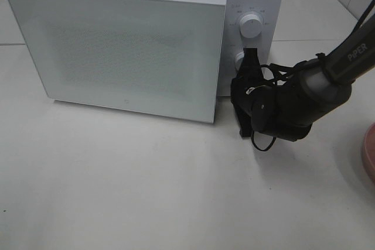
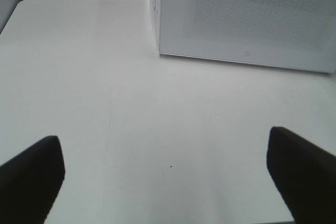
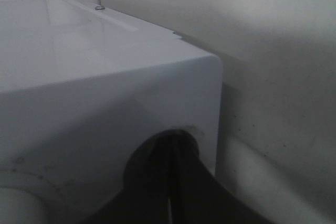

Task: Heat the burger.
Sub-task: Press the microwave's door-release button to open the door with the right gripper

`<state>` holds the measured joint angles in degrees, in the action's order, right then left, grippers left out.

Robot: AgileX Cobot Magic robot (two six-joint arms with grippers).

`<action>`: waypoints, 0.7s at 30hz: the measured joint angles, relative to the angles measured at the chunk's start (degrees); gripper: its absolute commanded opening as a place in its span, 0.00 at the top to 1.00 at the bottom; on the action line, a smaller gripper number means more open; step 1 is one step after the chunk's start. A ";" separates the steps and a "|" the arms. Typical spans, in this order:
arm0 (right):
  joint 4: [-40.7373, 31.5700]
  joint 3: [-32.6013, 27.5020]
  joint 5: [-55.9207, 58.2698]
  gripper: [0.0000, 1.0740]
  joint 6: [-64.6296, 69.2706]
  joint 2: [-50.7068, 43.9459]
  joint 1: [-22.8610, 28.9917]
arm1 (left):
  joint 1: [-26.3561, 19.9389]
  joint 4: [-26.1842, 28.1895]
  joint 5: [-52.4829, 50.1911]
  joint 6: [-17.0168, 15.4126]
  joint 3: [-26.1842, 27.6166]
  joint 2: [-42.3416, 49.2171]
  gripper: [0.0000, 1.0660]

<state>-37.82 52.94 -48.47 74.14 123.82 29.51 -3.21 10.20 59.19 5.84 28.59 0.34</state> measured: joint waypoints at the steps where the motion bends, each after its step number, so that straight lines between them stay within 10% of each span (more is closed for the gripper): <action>1: 0.00 0.00 0.00 1.00 0.00 0.00 0.00 | 0.00 0.00 0.00 0.00 0.00 0.00 0.06; 21: -2.41 0.52 1.09 1.00 -1.72 0.00 0.97 | 0.00 0.00 0.00 0.00 0.00 0.00 0.06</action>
<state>-40.22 53.46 -47.38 72.42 123.82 30.48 -3.21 10.20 59.19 5.84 28.59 0.34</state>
